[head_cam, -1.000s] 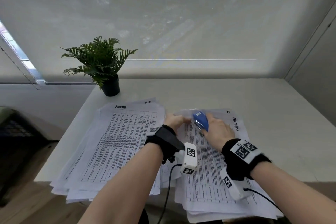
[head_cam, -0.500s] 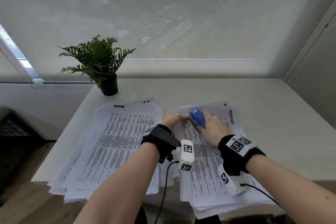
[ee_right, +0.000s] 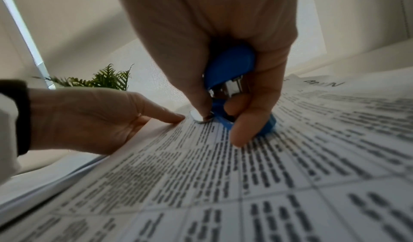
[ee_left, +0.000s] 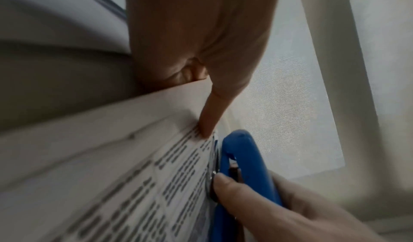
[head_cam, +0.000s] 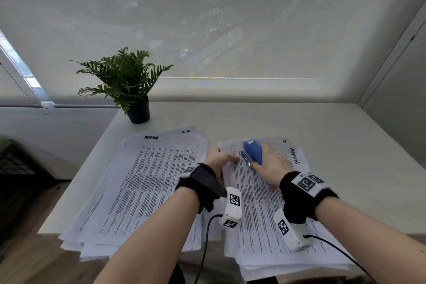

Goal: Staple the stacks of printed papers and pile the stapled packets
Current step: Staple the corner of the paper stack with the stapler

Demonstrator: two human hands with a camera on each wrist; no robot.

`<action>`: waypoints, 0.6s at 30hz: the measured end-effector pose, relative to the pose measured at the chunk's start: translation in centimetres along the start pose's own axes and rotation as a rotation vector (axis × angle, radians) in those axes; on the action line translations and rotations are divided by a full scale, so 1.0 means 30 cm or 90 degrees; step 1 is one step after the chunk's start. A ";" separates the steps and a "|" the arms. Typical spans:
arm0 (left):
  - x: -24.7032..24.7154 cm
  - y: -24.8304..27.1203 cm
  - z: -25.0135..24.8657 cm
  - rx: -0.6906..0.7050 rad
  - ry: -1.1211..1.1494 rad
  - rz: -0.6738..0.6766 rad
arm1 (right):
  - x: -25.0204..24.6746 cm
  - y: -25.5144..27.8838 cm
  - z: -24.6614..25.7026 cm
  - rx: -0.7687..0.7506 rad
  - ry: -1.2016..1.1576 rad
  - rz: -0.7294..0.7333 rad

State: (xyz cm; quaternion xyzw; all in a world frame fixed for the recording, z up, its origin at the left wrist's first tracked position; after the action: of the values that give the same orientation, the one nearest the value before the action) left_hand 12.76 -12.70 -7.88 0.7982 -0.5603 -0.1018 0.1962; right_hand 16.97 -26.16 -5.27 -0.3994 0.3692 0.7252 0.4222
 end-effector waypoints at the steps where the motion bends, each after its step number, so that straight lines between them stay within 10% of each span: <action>1: -0.002 -0.003 0.000 -0.008 -0.009 0.003 | 0.002 -0.001 0.003 0.000 0.005 -0.002; 6: 0.004 0.000 -0.029 -0.007 -0.102 -0.049 | 0.005 -0.025 0.015 0.004 0.018 0.034; 10: -0.008 0.036 -0.101 0.093 -0.611 -0.177 | 0.012 -0.021 0.000 0.011 0.057 0.090; 14: -0.016 0.056 -0.038 0.130 -1.075 0.051 | 0.017 -0.011 -0.026 -0.001 0.081 0.081; 18: -0.051 0.027 0.036 0.107 -1.103 0.105 | 0.020 0.005 -0.018 -0.009 0.116 0.051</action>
State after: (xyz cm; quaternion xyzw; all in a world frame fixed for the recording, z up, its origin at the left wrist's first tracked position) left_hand 11.12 -11.73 -8.61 0.4083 -0.5740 -0.6166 -0.3516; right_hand 16.79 -26.50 -5.99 -0.4513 0.4165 0.7050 0.3547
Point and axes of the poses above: each hand's wrist, its own y-axis away from the middle knuckle, its own x-axis out of the palm, z = x × y, the point moved 2 cm from there along -y, towards the middle knuckle, and after that the axes turned 5 degrees about -y, right-handed, at the moved point
